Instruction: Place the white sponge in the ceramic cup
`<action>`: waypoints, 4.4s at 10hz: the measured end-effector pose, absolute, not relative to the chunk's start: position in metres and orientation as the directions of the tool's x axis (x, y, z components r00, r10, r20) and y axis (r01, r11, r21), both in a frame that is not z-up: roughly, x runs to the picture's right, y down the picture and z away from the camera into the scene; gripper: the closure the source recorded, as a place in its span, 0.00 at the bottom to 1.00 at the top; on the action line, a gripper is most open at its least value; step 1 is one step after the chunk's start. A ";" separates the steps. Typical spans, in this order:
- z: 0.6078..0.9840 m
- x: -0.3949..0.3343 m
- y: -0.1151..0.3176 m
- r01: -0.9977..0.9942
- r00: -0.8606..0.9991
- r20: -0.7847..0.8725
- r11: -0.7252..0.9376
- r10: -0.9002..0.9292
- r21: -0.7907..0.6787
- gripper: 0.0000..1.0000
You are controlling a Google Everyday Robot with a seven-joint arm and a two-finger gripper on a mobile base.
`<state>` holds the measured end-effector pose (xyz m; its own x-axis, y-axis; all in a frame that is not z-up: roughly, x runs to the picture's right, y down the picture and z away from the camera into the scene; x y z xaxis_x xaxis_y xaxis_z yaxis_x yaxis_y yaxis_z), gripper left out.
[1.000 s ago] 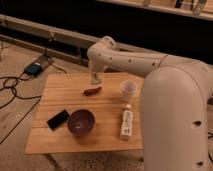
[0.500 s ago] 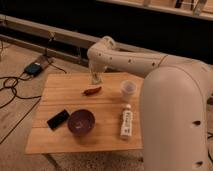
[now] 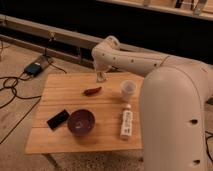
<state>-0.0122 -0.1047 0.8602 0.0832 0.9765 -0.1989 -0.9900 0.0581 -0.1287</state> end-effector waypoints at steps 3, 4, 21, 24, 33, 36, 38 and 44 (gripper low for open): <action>0.864 0.018 -0.110 -0.996 0.039 -0.181 0.024 0.983 -0.084 1.00; 0.866 0.027 -0.110 -0.997 0.020 -0.176 0.008 0.984 -0.072 1.00; 0.863 0.126 -0.092 -0.981 0.023 -0.124 -0.002 0.992 -0.193 1.00; 0.864 0.136 -0.086 -0.980 0.022 -0.117 -0.002 0.993 -0.201 1.00; 0.864 0.149 -0.064 -0.979 0.031 -0.113 0.008 0.993 -0.204 1.00; 0.865 0.157 -0.063 -0.982 0.023 -0.105 0.003 0.994 -0.188 1.00; 0.867 0.161 -0.061 -0.984 0.023 -0.101 0.005 0.995 -0.179 1.00; 0.872 0.155 -0.051 -0.985 0.049 -0.114 0.029 0.992 -0.170 0.61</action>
